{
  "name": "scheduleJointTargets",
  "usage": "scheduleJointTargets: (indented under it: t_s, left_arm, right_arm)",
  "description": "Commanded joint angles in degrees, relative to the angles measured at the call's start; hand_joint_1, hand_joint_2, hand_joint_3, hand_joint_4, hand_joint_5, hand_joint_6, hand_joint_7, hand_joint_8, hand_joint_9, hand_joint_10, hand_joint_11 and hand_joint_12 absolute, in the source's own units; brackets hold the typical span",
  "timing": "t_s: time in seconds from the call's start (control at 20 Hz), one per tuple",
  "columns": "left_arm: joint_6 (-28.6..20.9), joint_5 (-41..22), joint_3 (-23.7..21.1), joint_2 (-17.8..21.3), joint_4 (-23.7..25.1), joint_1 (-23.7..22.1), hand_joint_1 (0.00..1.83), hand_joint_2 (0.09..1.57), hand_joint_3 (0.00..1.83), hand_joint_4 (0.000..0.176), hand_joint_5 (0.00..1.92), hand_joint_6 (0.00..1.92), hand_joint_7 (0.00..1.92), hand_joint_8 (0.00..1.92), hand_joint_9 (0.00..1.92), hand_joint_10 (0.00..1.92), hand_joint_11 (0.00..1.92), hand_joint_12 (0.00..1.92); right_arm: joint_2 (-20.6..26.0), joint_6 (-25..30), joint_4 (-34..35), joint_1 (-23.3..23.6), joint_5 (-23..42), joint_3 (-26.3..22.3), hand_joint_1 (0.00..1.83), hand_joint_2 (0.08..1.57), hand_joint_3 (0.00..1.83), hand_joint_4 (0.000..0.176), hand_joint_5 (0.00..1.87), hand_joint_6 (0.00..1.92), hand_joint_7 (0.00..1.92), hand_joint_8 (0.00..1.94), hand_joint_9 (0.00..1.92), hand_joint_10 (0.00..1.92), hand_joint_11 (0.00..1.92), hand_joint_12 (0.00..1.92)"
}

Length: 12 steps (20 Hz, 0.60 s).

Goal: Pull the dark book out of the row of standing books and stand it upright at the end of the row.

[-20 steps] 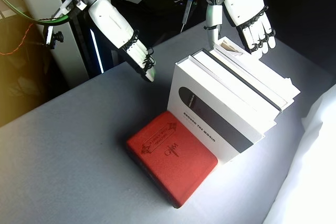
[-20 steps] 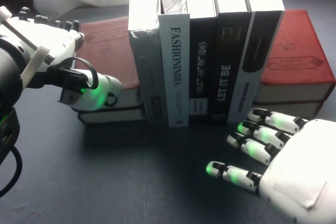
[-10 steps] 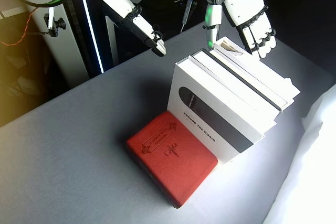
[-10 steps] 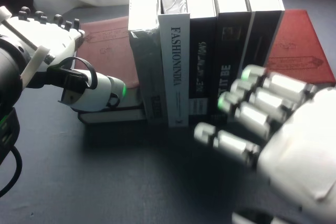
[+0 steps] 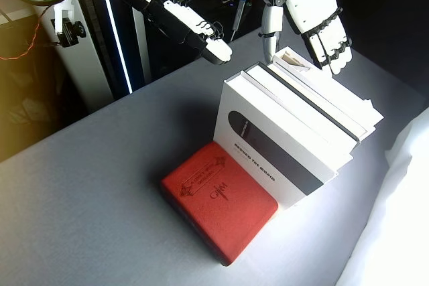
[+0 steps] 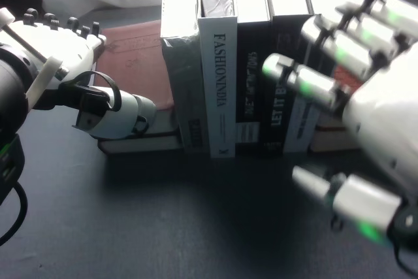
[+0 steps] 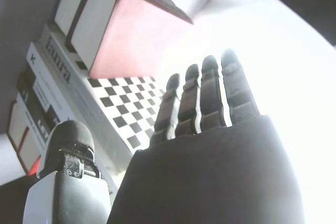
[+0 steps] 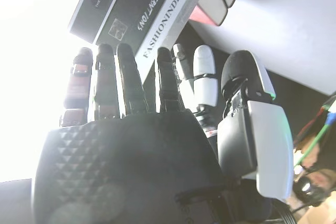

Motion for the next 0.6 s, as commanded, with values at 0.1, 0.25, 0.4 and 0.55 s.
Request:
scheduleJointTargets:
  t_s: [0.1,0.25,0.4,0.55]
  left_arm:
    - [0.2,0.8,0.1,0.4,5.3,-0.7,0.00,1.18,0.01,0.000,0.03,0.01,0.03,0.01,0.03,0.01,0.02,0.01]
    - [0.1,0.7,0.1,0.4,5.2,-0.7,0.00,1.17,0.00,0.000,0.03,0.00,0.04,0.01,0.04,0.01,0.02,0.02]
    - [0.1,0.7,0.1,0.4,5.1,-0.7,0.00,1.17,0.00,0.000,0.03,0.00,0.04,0.01,0.03,0.00,0.02,0.02]
    - [0.0,0.8,0.1,0.4,5.1,-0.8,0.00,1.17,0.00,0.000,0.04,0.00,0.04,0.00,0.03,0.00,0.01,0.01]
  right_arm:
    - [0.6,1.7,-8.4,0.7,2.8,0.3,0.00,1.23,0.01,0.000,0.04,0.01,0.02,0.01,0.00,0.00,0.00,0.00]
    - [0.6,5.5,-13.5,0.8,3.7,0.5,0.00,1.23,0.01,0.000,0.05,0.01,0.02,0.00,0.00,0.00,0.00,0.00]
    - [0.6,8.3,-15.1,1.2,3.9,2.2,0.00,1.24,0.01,0.000,0.03,0.00,0.01,0.00,0.00,0.00,0.00,0.00]
    - [0.2,9.4,-15.5,1.4,3.4,4.8,0.00,1.23,0.00,0.000,0.04,0.01,0.02,0.00,0.00,0.00,0.00,0.00]
